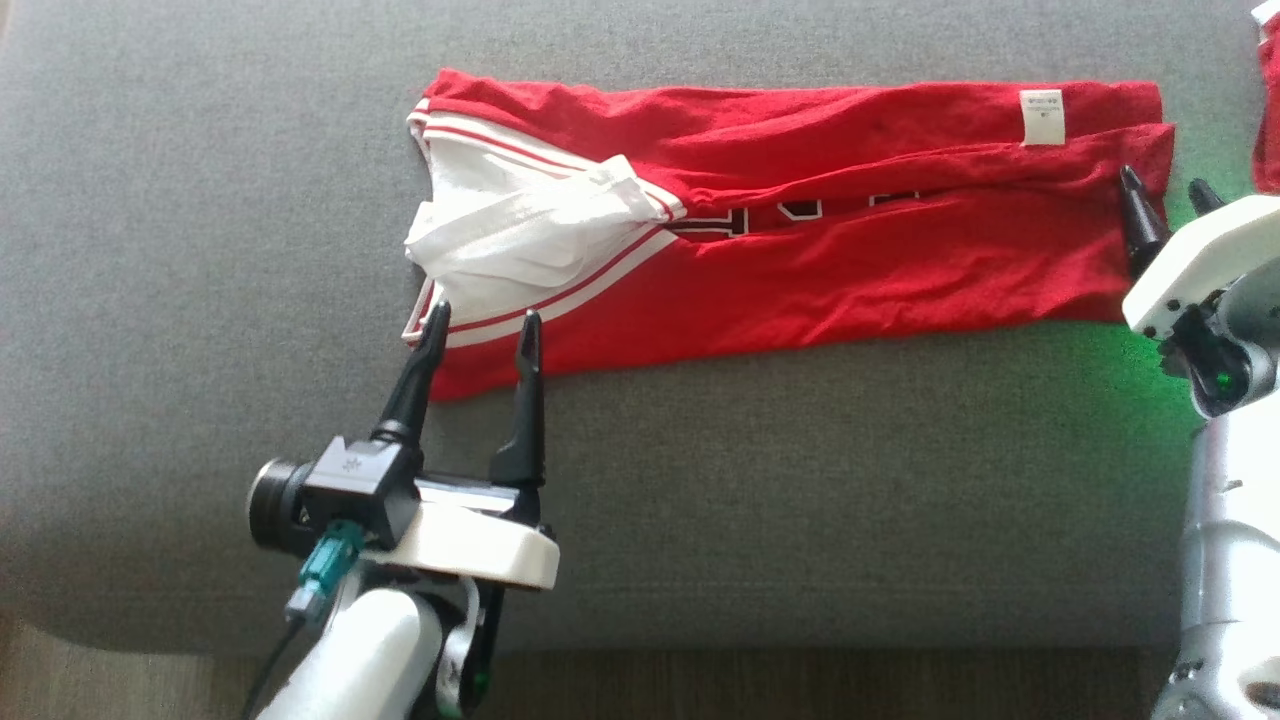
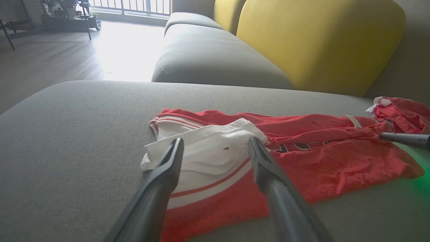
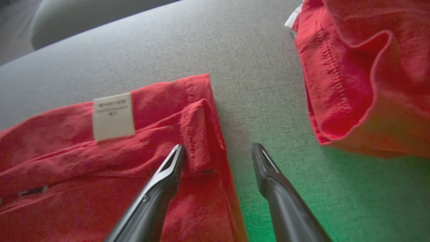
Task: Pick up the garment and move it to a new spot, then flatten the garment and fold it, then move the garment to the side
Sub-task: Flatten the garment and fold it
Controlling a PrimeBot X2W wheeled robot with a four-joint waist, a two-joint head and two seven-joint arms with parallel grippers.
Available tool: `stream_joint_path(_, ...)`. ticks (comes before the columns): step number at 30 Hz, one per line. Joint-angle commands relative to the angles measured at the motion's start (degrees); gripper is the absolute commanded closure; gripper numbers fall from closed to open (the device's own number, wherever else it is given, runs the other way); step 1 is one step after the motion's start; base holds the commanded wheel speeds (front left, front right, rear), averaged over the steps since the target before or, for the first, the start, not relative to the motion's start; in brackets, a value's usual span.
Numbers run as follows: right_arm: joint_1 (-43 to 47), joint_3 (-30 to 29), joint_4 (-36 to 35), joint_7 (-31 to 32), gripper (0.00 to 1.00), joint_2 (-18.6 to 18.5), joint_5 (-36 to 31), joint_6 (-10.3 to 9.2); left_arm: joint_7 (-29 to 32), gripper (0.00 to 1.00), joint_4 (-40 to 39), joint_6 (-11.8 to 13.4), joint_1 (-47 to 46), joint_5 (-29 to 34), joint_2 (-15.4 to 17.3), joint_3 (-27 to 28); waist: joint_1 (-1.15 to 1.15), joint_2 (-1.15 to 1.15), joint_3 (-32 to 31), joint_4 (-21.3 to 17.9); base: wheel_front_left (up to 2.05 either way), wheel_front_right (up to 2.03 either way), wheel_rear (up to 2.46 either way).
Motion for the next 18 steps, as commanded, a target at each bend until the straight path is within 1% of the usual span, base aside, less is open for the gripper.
stream_joint_path(1,-2.2,0.57,-1.01,-0.18,0.0,-1.05,-1.36,-0.01,-0.69,0.0,-1.41,-0.44,-1.95,0.6,-0.19,2.3,0.0,0.0,0.28,0.0,0.0,0.0,0.0)
stream_joint_path(8,-4.85,-0.66,4.37,-0.99,0.0,-0.84,-5.32,-0.01,-0.7,0.0,-0.49,-2.72,-2.31,1.55,-2.13,3.92,0.0,0.0,1.43,-0.27,0.0,0.0,0.0)
stream_joint_path(13,-6.03,-0.31,7.47,0.37,0.0,-0.71,-6.32,-0.01,-0.7,0.0,0.05,-4.33,-2.38,2.1,-3.32,5.17,0.0,0.0,1.67,-0.24,0.0,0.0,0.0)
stream_joint_path(14,-6.07,0.05,7.78,0.78,0.04,-0.67,-6.19,-0.01,-0.7,0.0,0.12,-4.61,-2.35,2.18,-3.56,5.45,0.0,0.0,1.63,-0.23,0.0,0.0,0.0)
stream_joint_path(18,-5.66,1.57,7.89,2.05,0.07,-0.47,-4.9,-0.01,-0.7,0.0,0.22,-5.31,-2.05,2.45,-4.24,6.32,0.0,0.0,1.36,-0.33,0.0,0.0,0.0)
